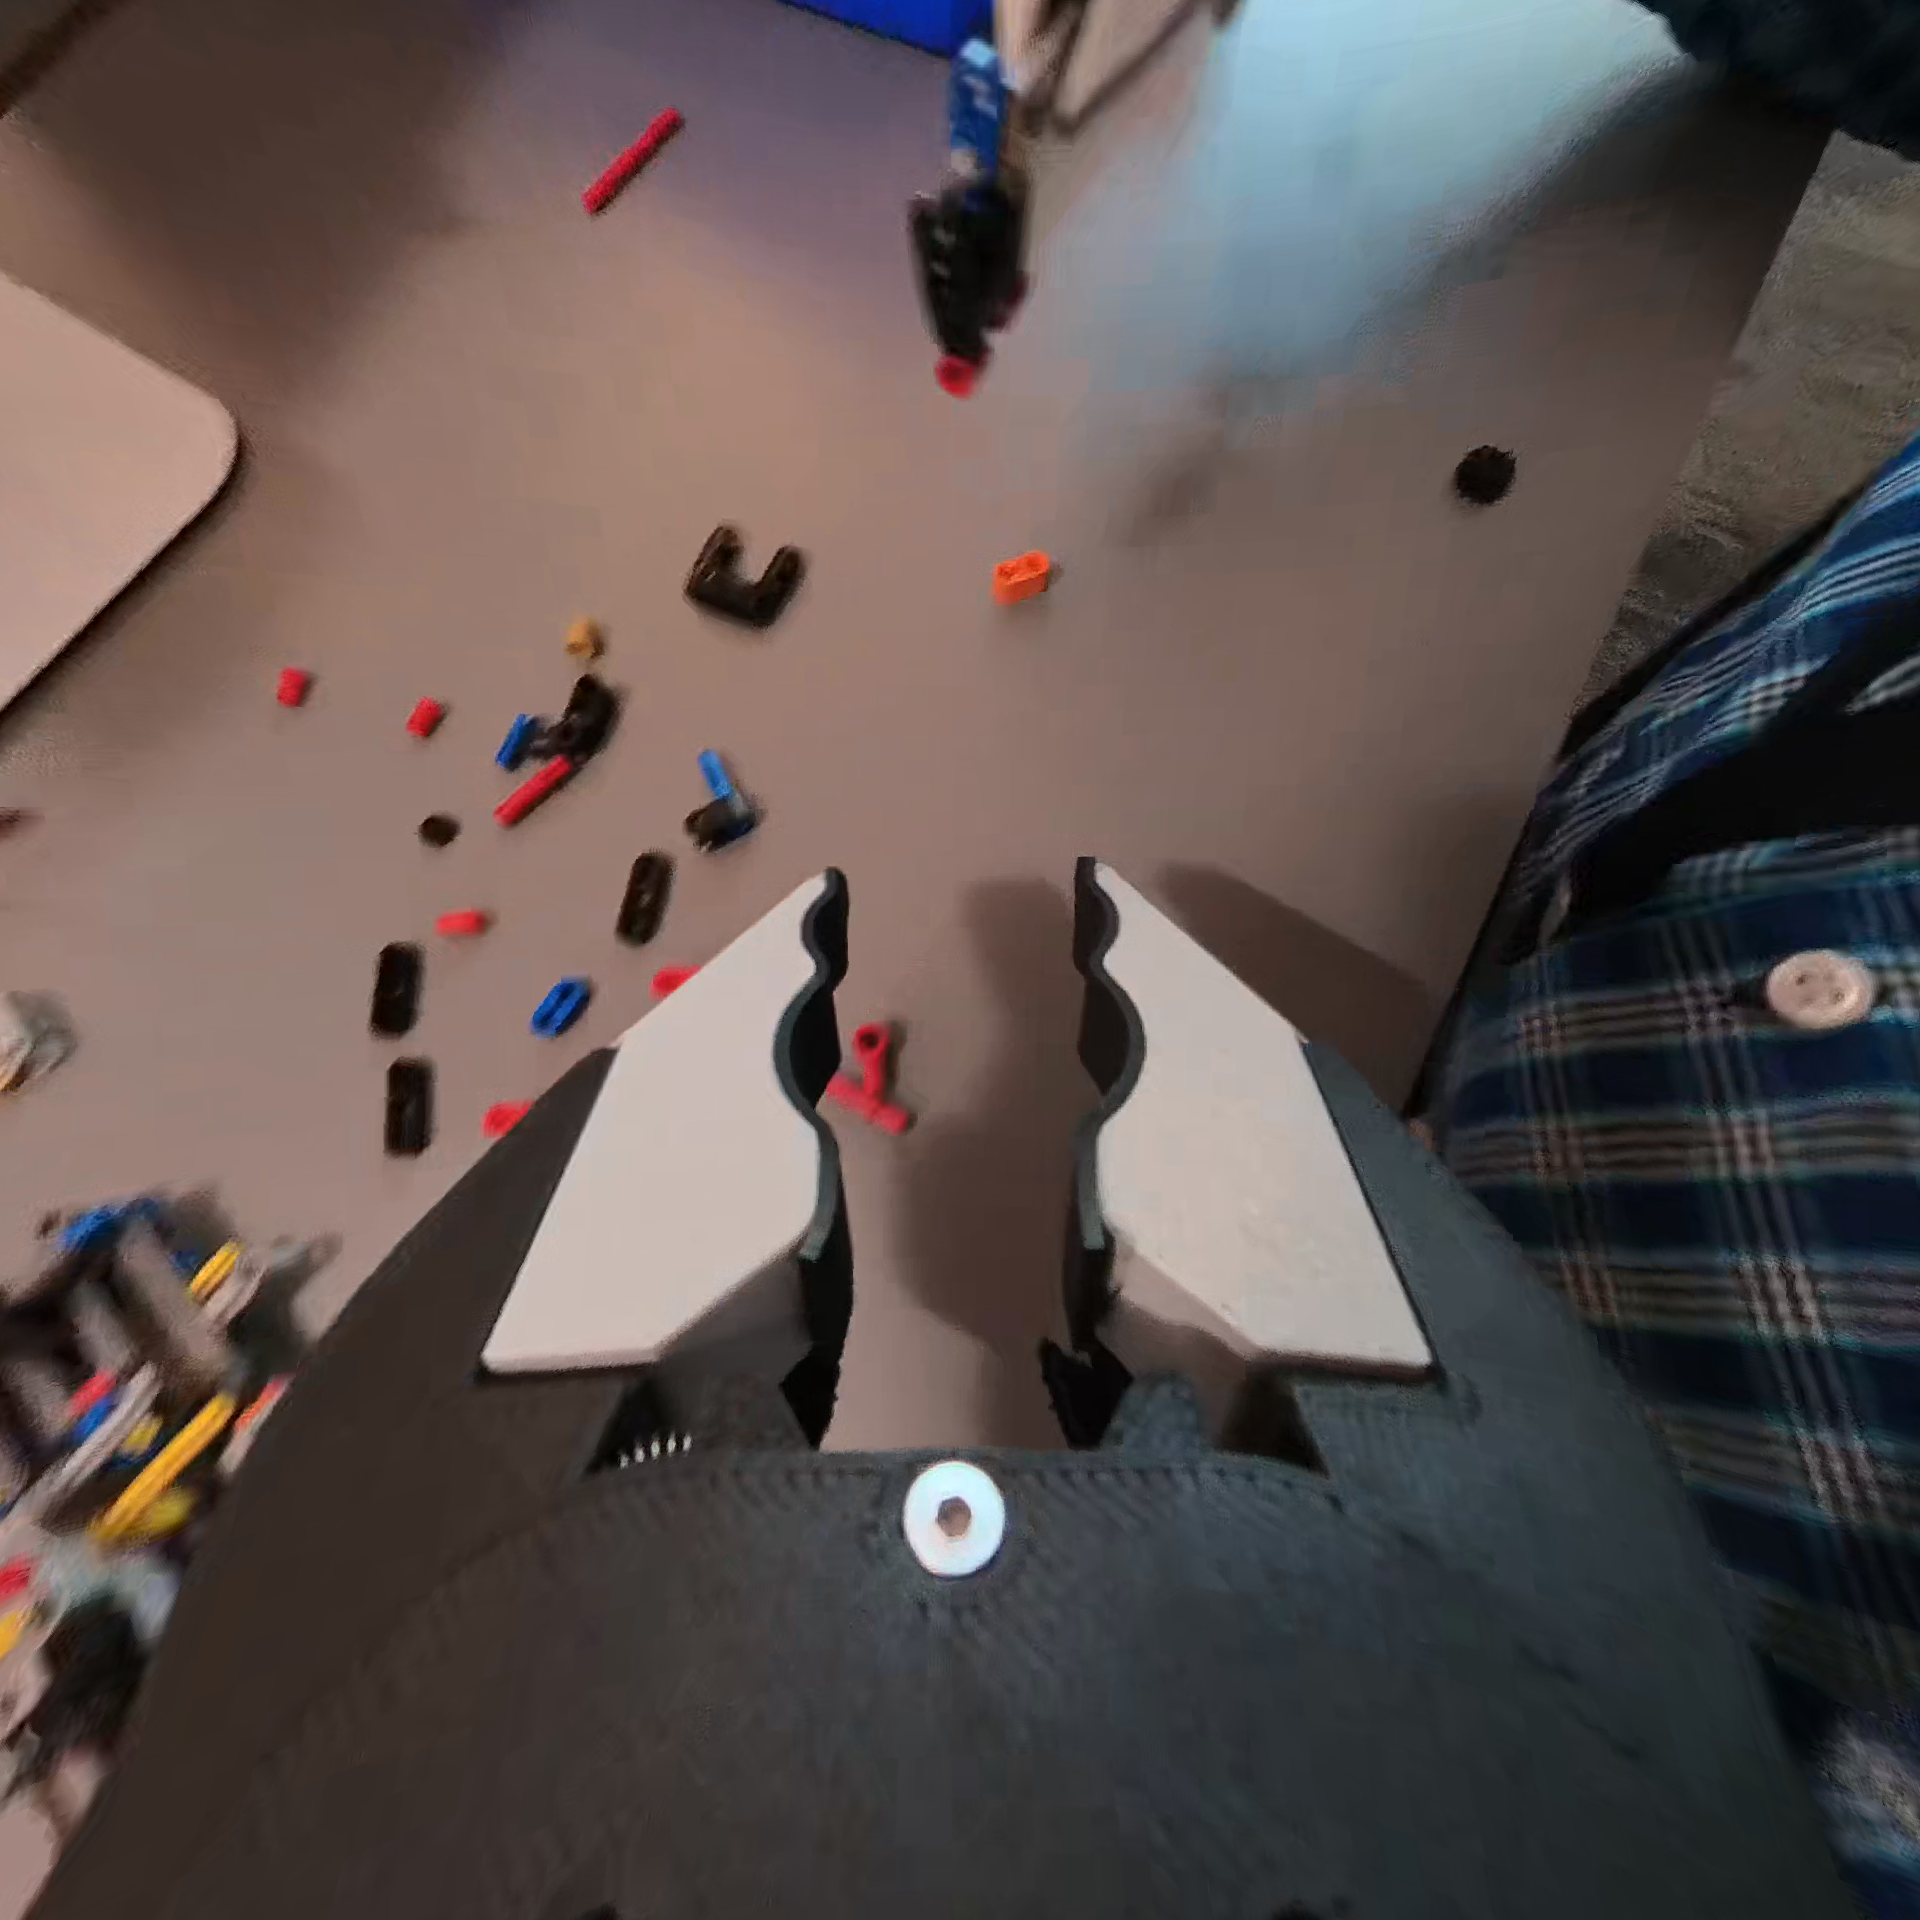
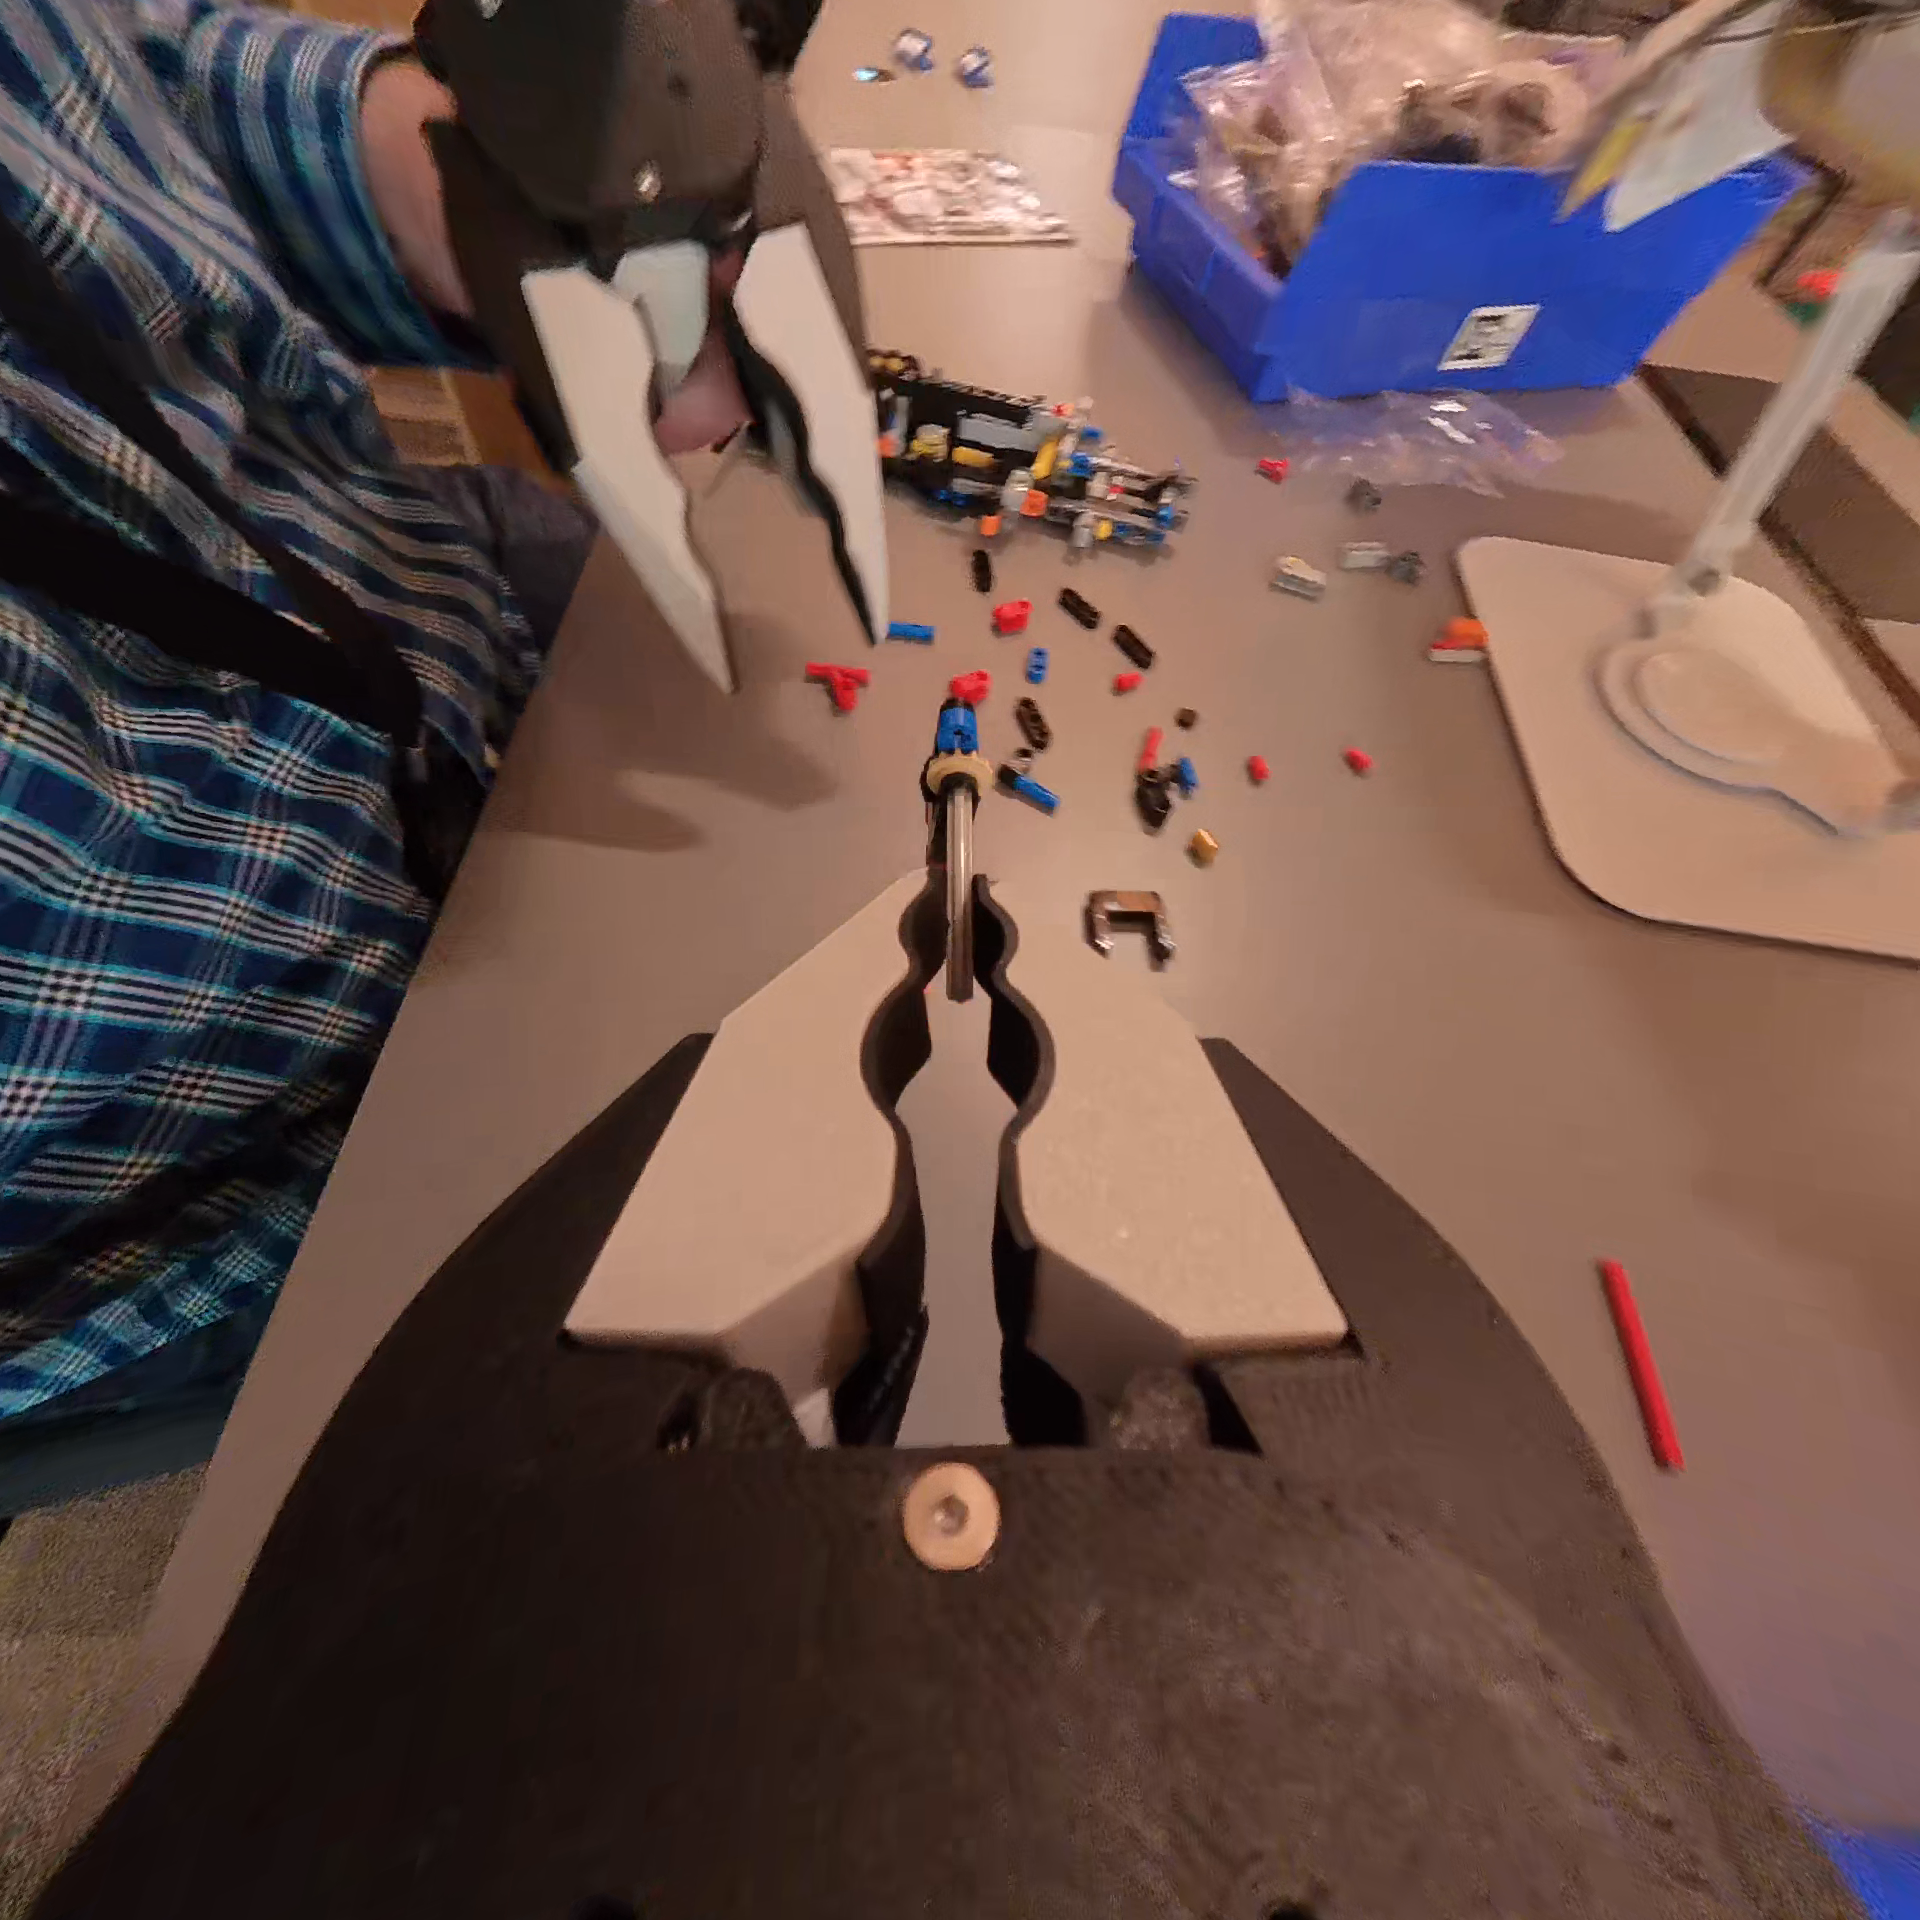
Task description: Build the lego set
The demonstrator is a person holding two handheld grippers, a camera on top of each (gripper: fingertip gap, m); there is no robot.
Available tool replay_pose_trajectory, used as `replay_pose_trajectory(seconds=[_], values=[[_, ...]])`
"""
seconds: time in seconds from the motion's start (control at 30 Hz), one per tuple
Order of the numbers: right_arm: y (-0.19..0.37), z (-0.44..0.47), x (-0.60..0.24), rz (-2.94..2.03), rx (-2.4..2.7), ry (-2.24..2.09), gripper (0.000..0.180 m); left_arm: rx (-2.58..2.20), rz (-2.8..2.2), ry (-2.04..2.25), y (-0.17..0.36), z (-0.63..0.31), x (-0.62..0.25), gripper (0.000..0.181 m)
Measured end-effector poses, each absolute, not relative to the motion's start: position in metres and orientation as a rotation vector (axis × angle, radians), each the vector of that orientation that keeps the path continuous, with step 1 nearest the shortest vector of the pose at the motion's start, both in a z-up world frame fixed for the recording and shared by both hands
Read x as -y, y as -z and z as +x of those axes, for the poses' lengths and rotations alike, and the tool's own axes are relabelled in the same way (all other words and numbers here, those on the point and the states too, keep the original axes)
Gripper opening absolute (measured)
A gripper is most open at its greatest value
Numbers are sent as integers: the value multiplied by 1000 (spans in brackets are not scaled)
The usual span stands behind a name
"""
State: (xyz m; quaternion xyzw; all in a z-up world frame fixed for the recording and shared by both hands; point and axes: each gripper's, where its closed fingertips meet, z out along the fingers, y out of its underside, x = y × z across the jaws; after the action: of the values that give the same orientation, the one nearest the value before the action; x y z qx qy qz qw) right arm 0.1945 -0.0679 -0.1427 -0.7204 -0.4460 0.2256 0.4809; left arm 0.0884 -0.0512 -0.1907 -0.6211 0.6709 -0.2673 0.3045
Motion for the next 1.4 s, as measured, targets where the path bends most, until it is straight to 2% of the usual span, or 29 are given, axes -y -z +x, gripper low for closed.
replay_pose_trajectory(seconds=[0.27, 0.43, 0.53, 0.67, 0.93, 1.4], values=[[140, 230, 59, -1780, 991, -439, 1, -1962, -1417, 602, 210, 161, 62, 36], [146, 232, 59, -1789, 997, -417, 1, -1995, -1477, 616, 222, 183, 65, 41], [146, 233, 59, -1787, 993, -417, 1, -1971, -1536, 633, 227, 188, 67, 41], [147, 232, 59, -1783, 995, -416, 1, -1978, -1552, 626, 231, 187, 70, 22], [149, 230, 57, -1784, 1001, -415, 1, -1973, -1515, 599, 231, 188, 66, 13], [152, 224, 53, -1788, 1017, -413, 1, -2070, -1427, 586, 230, 168, 63, 13]])
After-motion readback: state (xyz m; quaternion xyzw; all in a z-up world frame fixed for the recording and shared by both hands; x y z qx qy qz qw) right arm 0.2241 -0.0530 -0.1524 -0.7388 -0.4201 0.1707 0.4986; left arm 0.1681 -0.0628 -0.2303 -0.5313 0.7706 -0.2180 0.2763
